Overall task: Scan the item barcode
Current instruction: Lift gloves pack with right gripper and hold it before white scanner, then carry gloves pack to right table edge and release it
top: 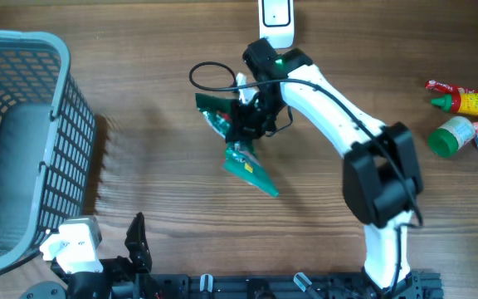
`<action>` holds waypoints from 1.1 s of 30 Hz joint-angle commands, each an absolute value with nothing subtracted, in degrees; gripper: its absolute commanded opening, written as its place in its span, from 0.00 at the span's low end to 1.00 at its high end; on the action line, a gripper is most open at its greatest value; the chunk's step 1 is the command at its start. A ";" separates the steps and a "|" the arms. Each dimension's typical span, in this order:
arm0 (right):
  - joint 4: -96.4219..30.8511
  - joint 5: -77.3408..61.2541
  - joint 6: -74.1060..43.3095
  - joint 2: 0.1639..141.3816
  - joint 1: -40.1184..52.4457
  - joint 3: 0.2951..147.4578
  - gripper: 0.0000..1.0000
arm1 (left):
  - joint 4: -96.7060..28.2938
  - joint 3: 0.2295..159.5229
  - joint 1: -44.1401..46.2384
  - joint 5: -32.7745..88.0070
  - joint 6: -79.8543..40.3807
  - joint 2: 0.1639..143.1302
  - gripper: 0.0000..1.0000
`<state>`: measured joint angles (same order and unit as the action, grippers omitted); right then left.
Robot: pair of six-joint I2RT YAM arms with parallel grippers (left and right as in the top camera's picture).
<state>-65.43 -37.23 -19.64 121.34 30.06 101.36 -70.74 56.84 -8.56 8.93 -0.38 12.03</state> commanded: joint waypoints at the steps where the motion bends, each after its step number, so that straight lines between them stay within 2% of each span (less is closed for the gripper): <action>1: -66.41 -26.52 -18.00 109.01 29.93 101.56 0.04 | -70.54 56.88 -8.86 9.61 -1.15 11.68 1.00; 6: -67.35 -17.67 -17.98 98.52 29.93 101.56 0.05 | -70.54 56.88 -8.86 9.58 -1.15 11.68 1.00; 12: -65.91 -6.66 -17.96 97.06 29.93 101.54 0.05 | -70.54 56.88 -8.86 9.58 -1.13 11.68 1.00; 23: -42.26 -3.25 -2.24 105.27 29.91 101.54 0.05 | -70.54 56.88 -8.86 9.58 -1.15 11.68 1.00; 26: -29.89 1.52 4.54 113.93 29.91 101.56 0.04 | -70.54 56.88 -8.86 9.61 -1.15 11.68 1.00; 33: -12.38 1.52 12.43 115.68 29.50 101.56 0.04 | -70.54 56.88 -8.86 9.58 -1.15 11.68 1.00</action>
<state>-16.82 0.16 7.53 116.84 30.04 100.68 -70.76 56.84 -8.56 8.93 -0.38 12.03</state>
